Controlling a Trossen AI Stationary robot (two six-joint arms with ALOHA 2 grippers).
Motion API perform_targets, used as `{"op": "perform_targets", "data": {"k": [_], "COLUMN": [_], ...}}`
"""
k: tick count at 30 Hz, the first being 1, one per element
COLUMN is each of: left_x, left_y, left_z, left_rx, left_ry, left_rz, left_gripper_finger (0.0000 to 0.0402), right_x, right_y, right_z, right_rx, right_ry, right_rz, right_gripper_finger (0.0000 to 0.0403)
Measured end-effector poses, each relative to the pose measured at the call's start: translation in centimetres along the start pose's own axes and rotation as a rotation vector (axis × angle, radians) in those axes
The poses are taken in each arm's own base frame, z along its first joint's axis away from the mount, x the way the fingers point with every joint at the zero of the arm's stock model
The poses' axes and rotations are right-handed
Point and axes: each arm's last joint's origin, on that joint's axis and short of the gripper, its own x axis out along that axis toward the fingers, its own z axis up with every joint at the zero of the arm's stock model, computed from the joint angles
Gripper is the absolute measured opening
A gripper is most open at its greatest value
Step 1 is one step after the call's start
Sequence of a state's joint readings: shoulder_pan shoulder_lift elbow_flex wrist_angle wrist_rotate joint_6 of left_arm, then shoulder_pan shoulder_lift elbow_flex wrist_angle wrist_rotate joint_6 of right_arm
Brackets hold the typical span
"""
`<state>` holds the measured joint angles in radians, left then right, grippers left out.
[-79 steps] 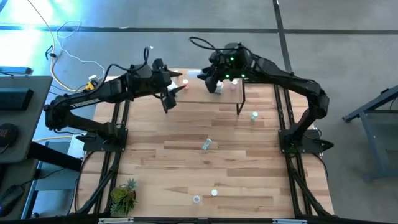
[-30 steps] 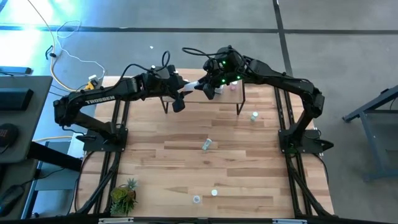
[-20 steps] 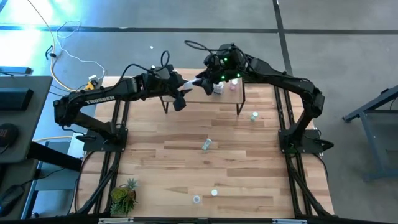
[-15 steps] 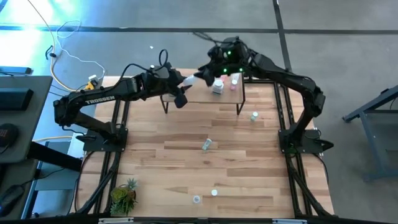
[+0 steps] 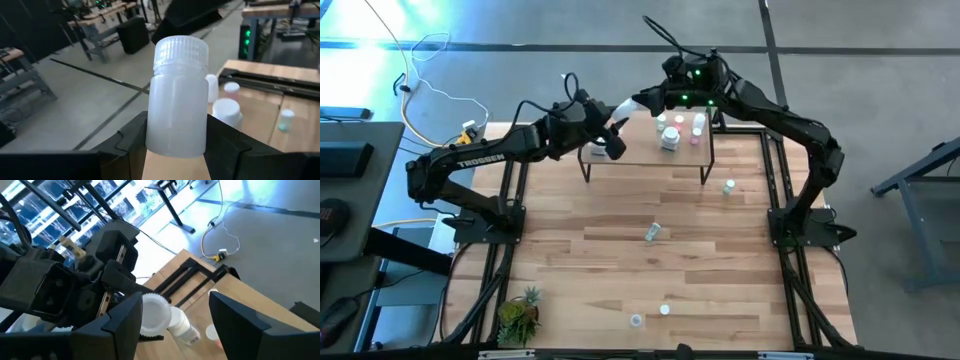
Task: Pick and place medicine bottles onto shelf by color
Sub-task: Put the right transparent pill bottle on the shelf
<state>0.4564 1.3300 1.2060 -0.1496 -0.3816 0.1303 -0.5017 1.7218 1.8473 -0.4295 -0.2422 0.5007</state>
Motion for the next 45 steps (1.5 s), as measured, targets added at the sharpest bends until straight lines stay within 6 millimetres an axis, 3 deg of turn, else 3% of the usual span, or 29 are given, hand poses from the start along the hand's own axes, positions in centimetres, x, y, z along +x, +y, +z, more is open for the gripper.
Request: {"op": "perform_targets", "data": {"k": [11,22,45], "left_x": [0.0,0.0,-0.7], "left_y": [0.2,0.2,-1.3], "left_z": [0.5,0.5,1.1], "left_rx": [-0.041,-0.045,-0.049], "left_ry": [-0.042,-0.042,-0.088], "left_rz": [0.036,0.036,0.030], "left_gripper_finger": [0.0146,0.0146,0.0146], "right_x": [0.2,0.3,0.6], "right_y": [1.6,1.3,2.9], "right_z": [0.3,0.0,-0.9], "right_rx": [-0.012,-0.007,0.023], "right_ry": [-0.079,-0.077,-0.051], "right_rz": [0.080,-0.010,0.036], "right_gripper_finger": [0.0220,0.0220,0.0214]}}
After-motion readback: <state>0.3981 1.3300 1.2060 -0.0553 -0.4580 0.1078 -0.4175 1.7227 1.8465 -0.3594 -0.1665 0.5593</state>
